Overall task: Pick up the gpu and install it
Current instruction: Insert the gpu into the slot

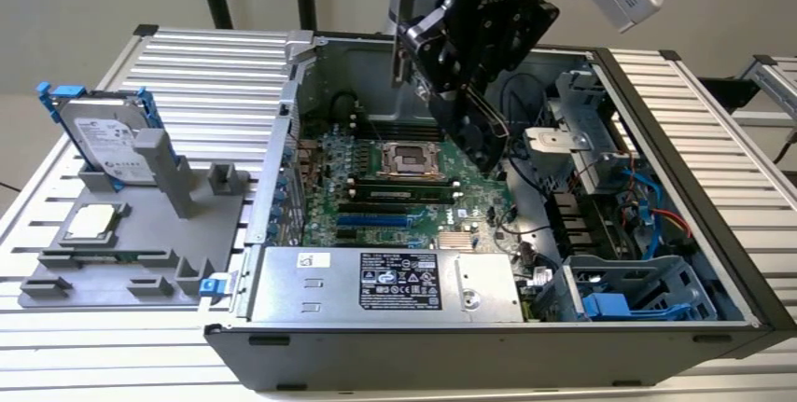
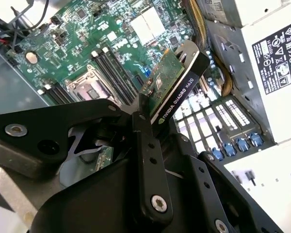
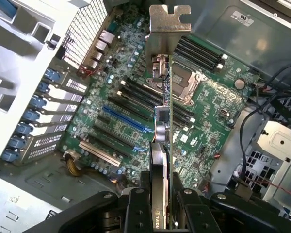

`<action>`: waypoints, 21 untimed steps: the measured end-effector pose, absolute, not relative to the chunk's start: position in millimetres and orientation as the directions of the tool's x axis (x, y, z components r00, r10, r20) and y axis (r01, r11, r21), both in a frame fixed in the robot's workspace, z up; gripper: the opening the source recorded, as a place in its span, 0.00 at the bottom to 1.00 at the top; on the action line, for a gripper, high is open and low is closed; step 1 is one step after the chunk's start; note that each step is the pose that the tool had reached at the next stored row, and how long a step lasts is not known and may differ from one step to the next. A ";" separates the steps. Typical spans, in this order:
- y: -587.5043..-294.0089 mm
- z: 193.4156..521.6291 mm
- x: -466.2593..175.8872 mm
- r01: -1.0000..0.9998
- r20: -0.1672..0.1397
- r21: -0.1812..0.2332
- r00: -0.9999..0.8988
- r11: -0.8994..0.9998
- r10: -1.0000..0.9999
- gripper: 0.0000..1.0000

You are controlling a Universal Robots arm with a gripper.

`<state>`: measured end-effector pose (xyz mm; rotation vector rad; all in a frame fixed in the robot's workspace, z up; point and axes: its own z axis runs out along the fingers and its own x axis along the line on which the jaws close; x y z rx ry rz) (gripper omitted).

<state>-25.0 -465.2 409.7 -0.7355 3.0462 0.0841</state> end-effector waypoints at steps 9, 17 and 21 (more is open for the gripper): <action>-465.2 410.5 -25.0 -0.502 -0.019 0.051 -0.865 0.864 -0.501 0.00; -465.2 411.7 -25.0 -0.541 -0.019 0.051 -0.841 0.840 -0.541 0.00; -465.2 412.2 -25.0 -0.561 -0.019 0.051 -0.828 0.826 -0.561 0.00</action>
